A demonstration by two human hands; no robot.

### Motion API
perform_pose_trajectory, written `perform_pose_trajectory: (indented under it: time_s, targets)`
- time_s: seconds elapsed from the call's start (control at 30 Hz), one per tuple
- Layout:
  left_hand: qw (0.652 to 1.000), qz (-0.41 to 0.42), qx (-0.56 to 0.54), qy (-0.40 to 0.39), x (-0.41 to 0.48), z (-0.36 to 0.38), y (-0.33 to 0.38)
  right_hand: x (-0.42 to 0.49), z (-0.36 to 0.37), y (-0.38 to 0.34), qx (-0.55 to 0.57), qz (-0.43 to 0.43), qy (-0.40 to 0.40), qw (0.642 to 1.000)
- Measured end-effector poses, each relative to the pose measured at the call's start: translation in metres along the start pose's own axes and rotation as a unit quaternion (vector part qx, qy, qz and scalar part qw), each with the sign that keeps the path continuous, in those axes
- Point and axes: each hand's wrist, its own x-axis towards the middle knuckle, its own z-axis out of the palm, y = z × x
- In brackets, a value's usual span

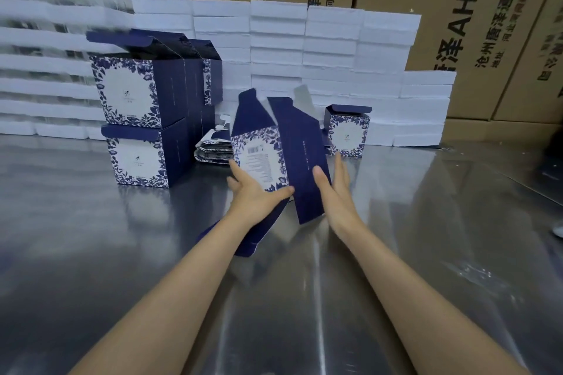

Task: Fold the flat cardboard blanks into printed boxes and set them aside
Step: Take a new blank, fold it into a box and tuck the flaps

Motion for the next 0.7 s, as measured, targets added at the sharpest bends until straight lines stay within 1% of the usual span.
perform_pose_trajectory:
  time_s: [0.03,0.1,0.17,0.23,0.3,0.4,0.43,0.53,0.6,0.63,0.67,0.7]
  targets:
    - [1.000,-0.015,0.017,-0.004,0.001,-0.002,-0.005,0.001,-0.002,0.005,0.020,0.034,0.001,0.999]
    - [0.999,-0.019,0.043,0.001,0.004,-0.005,-0.013,0.003,-0.005,0.010,0.075,0.085,-0.004,0.994]
    - [0.999,-0.015,0.022,0.020,0.007,-0.010,-0.014,0.007,-0.008,0.013,0.114,0.105,-0.009,0.988]
    - [1.000,-0.010,-0.010,0.009,0.009,-0.015,-0.011,0.007,-0.011,0.013,0.131,0.095,-0.018,0.987]
    - [1.000,-0.001,-0.009,-0.023,0.009,-0.018,-0.008,0.007,-0.012,0.013,0.129,0.057,-0.027,0.990]
    - [0.998,0.054,-0.007,-0.025,0.007,-0.021,-0.006,0.004,-0.013,0.013,0.122,0.008,-0.046,0.991]
    - [0.997,0.078,-0.005,-0.018,0.006,-0.023,-0.007,0.003,-0.014,0.011,0.128,-0.003,-0.036,0.991]
    - [0.986,0.166,0.022,0.025,0.003,-0.028,-0.009,0.003,-0.013,0.004,0.137,-0.042,0.036,0.989]
    - [0.966,0.232,0.065,0.093,0.003,-0.027,-0.006,0.003,-0.009,-0.001,0.103,-0.077,0.083,0.988]
    - [0.950,0.268,0.086,0.133,0.005,-0.026,-0.004,0.003,-0.005,-0.001,0.092,-0.099,0.089,0.987]
    - [0.938,0.289,0.095,0.165,0.002,-0.024,0.000,0.001,-0.001,-0.003,0.093,-0.113,0.078,0.986]
    - [0.934,0.292,0.092,0.182,0.003,-0.022,0.001,0.000,0.002,-0.003,0.082,-0.135,0.068,0.985]
